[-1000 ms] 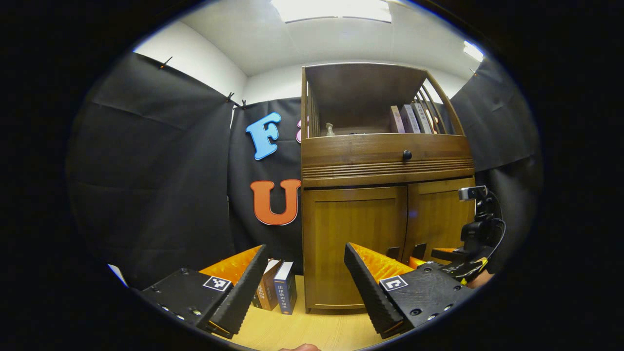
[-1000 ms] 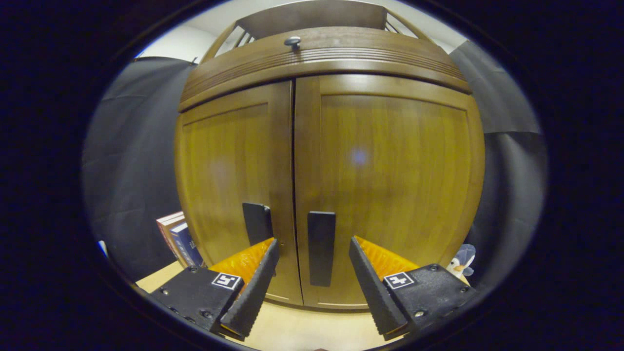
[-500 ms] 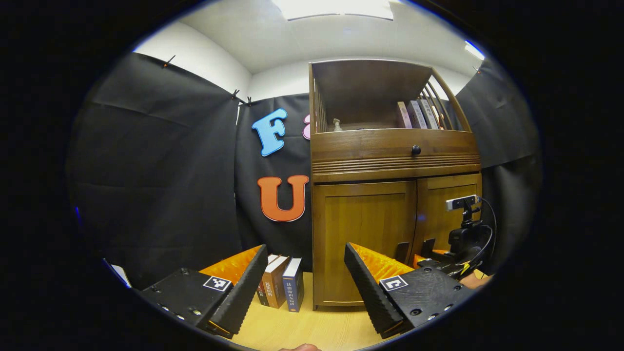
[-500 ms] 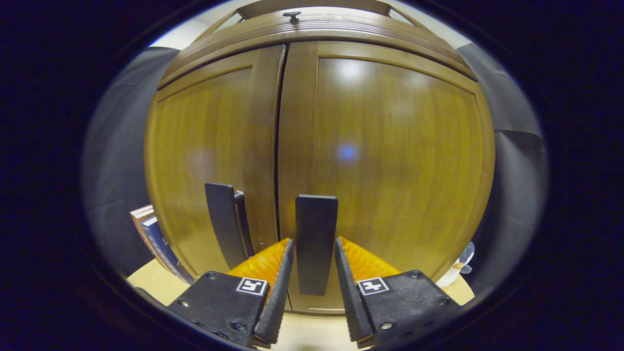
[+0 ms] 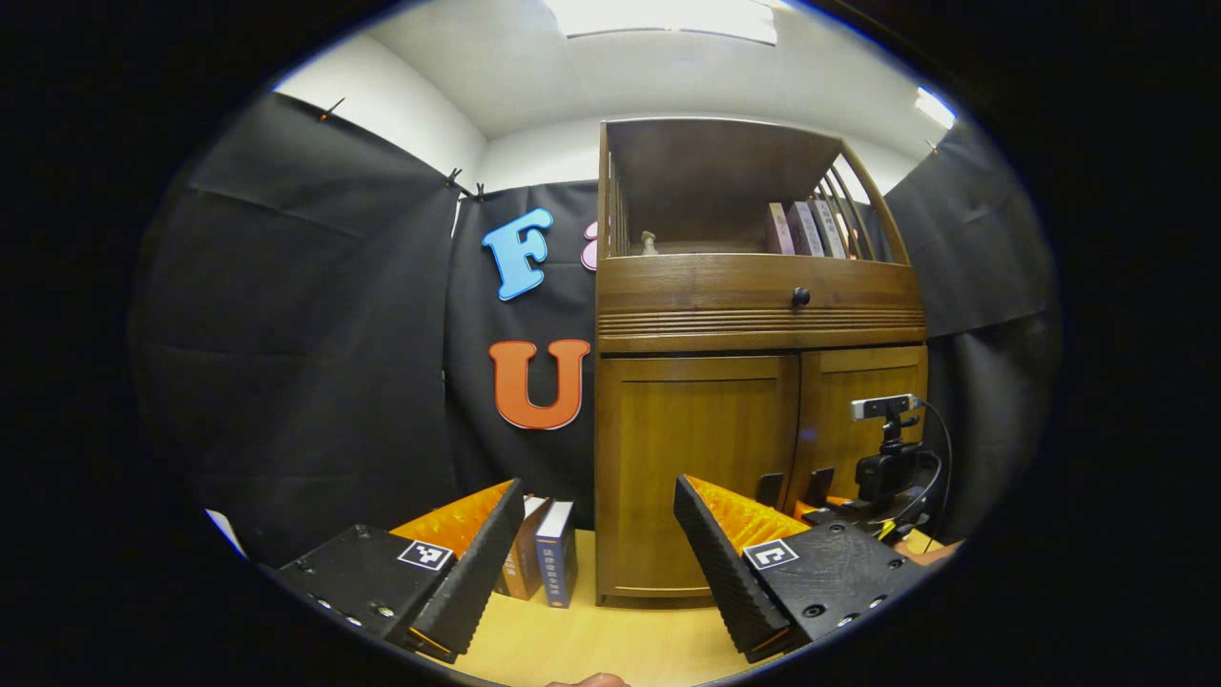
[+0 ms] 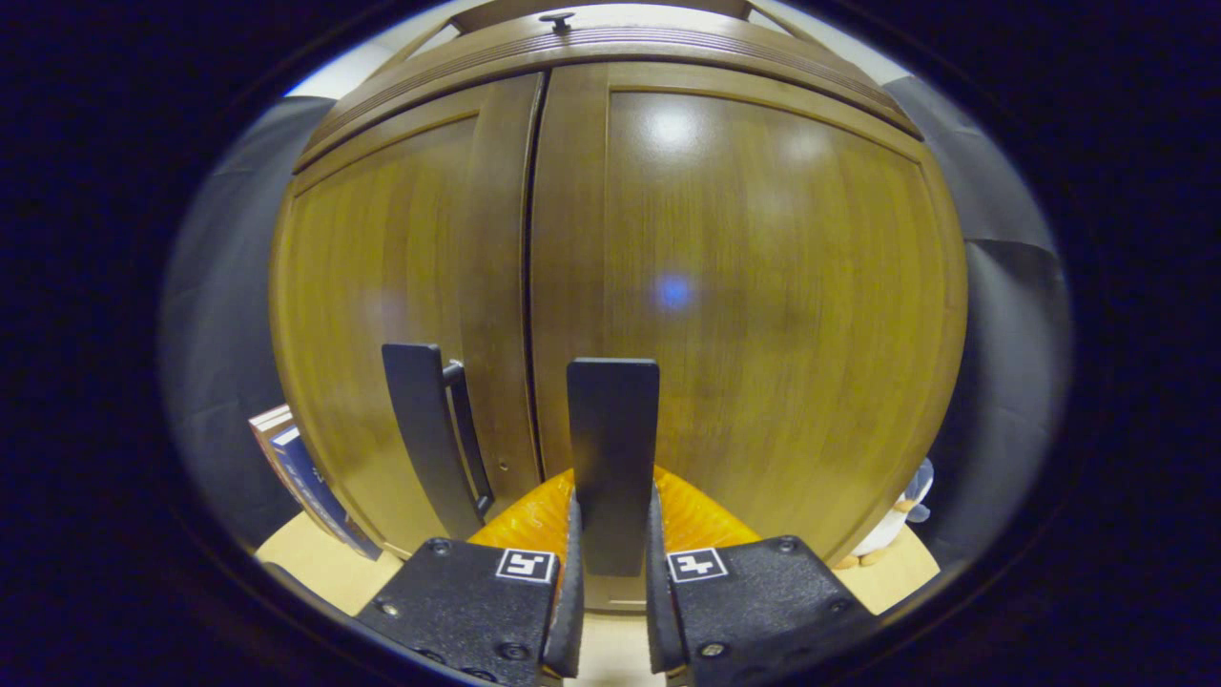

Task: Open the right door of the double-door shoe cabinet with the right hand, and open the left door with the left hand.

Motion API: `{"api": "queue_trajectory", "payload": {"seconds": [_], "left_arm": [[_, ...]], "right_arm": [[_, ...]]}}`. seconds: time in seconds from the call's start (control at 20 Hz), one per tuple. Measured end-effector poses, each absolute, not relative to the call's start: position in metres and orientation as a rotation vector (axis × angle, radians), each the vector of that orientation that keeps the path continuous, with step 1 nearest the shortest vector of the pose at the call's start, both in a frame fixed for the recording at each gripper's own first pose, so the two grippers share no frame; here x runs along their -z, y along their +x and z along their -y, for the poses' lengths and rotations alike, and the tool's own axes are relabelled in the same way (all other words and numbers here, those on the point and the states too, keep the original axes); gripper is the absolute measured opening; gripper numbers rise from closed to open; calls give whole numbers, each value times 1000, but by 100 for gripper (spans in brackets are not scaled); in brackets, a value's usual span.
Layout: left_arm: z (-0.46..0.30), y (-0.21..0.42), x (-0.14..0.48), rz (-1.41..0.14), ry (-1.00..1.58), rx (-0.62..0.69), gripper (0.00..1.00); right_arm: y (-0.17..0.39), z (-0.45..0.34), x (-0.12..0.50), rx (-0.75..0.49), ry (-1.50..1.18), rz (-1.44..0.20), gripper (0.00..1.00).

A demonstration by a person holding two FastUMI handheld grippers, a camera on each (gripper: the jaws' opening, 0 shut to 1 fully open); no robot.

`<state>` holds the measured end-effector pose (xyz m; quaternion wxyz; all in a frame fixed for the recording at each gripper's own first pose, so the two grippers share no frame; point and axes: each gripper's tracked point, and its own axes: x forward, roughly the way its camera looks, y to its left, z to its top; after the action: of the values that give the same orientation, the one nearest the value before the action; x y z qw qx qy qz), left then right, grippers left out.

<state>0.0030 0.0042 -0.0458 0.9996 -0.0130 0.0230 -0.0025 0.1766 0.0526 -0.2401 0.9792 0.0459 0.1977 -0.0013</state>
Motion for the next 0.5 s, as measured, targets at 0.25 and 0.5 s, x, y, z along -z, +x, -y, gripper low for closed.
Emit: {"api": "queue_trajectory", "payload": {"seconds": [0.25, 0.5], "left_arm": [[1, 0, 48, -60, -28, 23, 95], [18, -2, 49, -70, -26, 61, 95]], "right_arm": [[159, -51, 238, -28, 101, -399, 27], [133, -46, 233, -42, 86, -385, 25]]}}
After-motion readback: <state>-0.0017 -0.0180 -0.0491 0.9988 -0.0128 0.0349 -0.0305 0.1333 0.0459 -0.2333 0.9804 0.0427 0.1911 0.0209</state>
